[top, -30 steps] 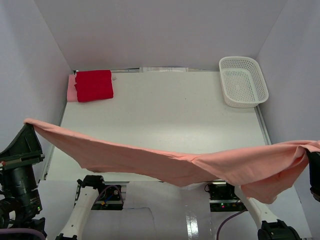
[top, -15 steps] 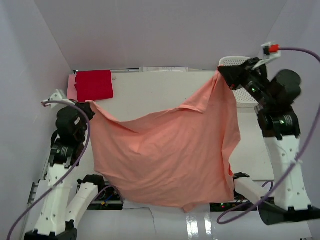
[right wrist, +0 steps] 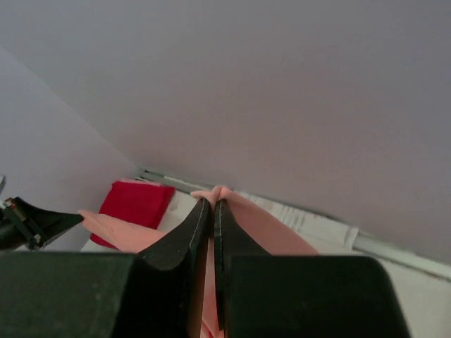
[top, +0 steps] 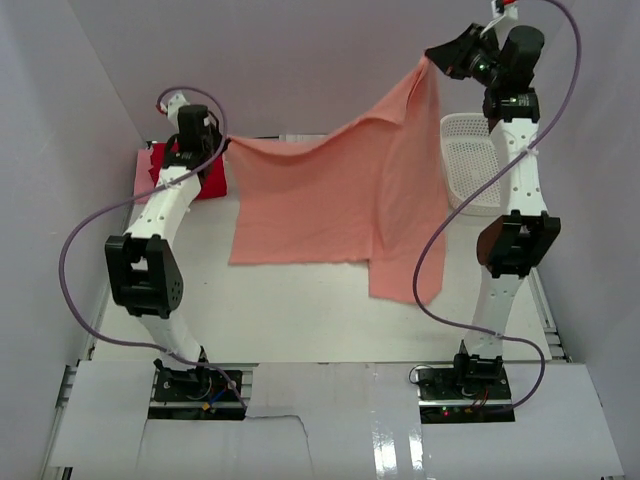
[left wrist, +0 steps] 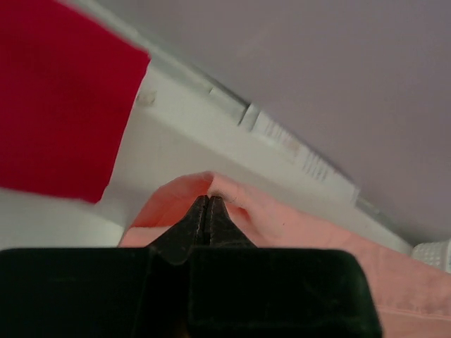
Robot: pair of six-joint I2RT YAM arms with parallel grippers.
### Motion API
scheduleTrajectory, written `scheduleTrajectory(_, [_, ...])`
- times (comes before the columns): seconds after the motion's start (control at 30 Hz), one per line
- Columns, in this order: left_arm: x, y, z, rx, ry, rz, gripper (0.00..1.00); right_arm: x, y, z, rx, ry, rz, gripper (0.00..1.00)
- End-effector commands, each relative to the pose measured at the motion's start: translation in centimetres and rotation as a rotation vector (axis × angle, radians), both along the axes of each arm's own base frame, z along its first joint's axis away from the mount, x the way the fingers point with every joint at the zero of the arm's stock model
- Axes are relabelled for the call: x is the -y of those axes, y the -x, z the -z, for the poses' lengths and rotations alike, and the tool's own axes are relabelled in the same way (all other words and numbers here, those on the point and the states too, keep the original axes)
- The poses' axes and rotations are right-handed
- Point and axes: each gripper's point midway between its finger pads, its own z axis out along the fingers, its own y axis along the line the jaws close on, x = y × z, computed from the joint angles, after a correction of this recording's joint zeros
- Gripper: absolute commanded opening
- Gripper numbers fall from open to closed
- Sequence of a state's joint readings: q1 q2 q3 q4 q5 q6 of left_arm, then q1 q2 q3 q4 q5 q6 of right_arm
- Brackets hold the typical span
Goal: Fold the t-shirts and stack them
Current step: Flatten out the tshirt
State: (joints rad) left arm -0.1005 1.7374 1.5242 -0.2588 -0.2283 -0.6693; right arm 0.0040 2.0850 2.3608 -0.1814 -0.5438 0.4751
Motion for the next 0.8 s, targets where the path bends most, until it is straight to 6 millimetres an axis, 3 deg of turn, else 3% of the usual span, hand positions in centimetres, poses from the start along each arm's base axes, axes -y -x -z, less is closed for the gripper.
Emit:
scheduleTrajectory(0.0, [-0.2, -2.9, -11.3, 0.238, 0.014, 0.027, 0.00, 2.7, 4.1, -9.5, 0.217, -0.083, -0.130, 0.08])
scheduleTrajectory(0.03, [-0.2, -3.0, -12.1, 0.253, 0.011, 0.037, 0.00, 2.8, 6.7, -12.7, 0.325, -0.102, -0.167, 0.08])
scheduleTrajectory(0.07, [-0.3, -3.0, -12.7, 0.265, 0.012, 0.041, 0.00, 3.1, 7.7, -12.8, 0.343, -0.100, -0.176, 0.08])
scheduleTrajectory(0.1, [-0.4, -2.4, -14.0, 0.291, 0.014, 0.043, 0.00, 3.4, 8.7, -12.5, 0.353, -0.089, -0.189, 0.08])
scheduleTrajectory(0.13, [-0.5, -1.9, -13.6, 0.288, 0.016, 0.048, 0.00, 3.1, 10.4, -11.3, 0.335, -0.086, -0.199, 0.08])
scheduleTrajectory(0.17, [-0.1, -1.2, -13.6, 0.294, 0.024, 0.071, 0.00, 2.8, 12.0, -11.6, 0.378, -0.064, -0.216, 0.08])
scheduleTrajectory(0.2, [-0.2, 0.9, -16.7, 0.380, 0.030, 0.077, 0.00, 2.1, 13.6, -10.9, 0.378, -0.041, -0.265, 0.08])
scheduleTrajectory(0.23, [-0.3, 1.9, -13.4, 0.328, 0.031, 0.081, 0.00, 1.5, 16.3, -9.4, 0.361, -0.038, -0.294, 0.08])
scheduleTrajectory(0.27, [0.1, 3.3, -13.4, 0.343, 0.047, 0.104, 0.00, 1.0, 18.9, -9.8, 0.431, -0.027, -0.319, 0.08])
scheduleTrajectory(0.3, [0.0, 6.1, -16.2, 0.427, 0.052, 0.112, 0.00, 0.9, 20.3, -9.1, 0.433, -0.042, -0.299, 0.08])
scheduleTrajectory(0.33, [0.1, 7.3, -12.4, 0.358, 0.058, 0.121, 0.00, 0.3, 23.0, -7.6, 0.414, -0.052, -0.288, 0.08])
scheduleTrajectory(0.4, [0.8, 10.0, -10.8, 0.342, 0.099, 0.152, 0.00, -0.7, 24.9, -5.7, 0.367, -0.069, -0.286, 0.08])
scheduleTrajectory(0.43, [1.0, 12.4, -11.5, 0.374, 0.108, 0.166, 0.00, -1.1, 26.2, -3.1, 0.309, -0.089, -0.280, 0.08])
scheduleTrajectory(0.47, [1.1, 13.6, -7.0, 0.290, 0.118, 0.168, 0.00, -1.1, 26.6, -1.9, 0.278, -0.108, -0.263, 0.08])
scheduleTrajectory(0.5, [1.1, 14.8, -5.4, 0.255, 0.129, 0.164, 0.00, -1.0, 26.5, 0.2, 0.193, -0.134, -0.236, 0.08])
scheduleTrajectory(0.53, [1.0, 16.3, -5.1, 0.259, 0.131, 0.164, 0.00, -0.9, 27.1, 1.6, 0.141, -0.139, -0.216, 0.08])
scheduleTrajectory(0.57, [1.5, 17.5, -1.6, 0.186, 0.144, 0.191, 0.00, -1.3, 27.2, 4.6, 0.051, -0.140, -0.232, 0.08])
scheduleTrajectory(0.67, [2.4, 20.7, 3.3, 0.091, 0.186, 0.225, 0.00, -1.6, 28.8, 11.8, -0.205, -0.146, -0.191, 0.08])
scheduleTrajectory(0.7, [2.7, 21.6, 4.7, 0.051, 0.200, 0.236, 0.00, -1.7, 29.3, 13.3, -0.245, -0.128, -0.185, 0.08])
scheduleTrajectory(0.73, [3.2, 22.5, 6.0, 0.017, 0.228, 0.260, 0.00, -1.6, 30.8, 16.7, -0.421, -0.137, -0.156, 0.08])
scheduleTrajectory(0.77, [3.4, 23.5, 6.9, -0.002, 0.244, 0.264, 0.00, -1.6, 31.5, 18.5, -0.495, -0.132, -0.148, 0.08])
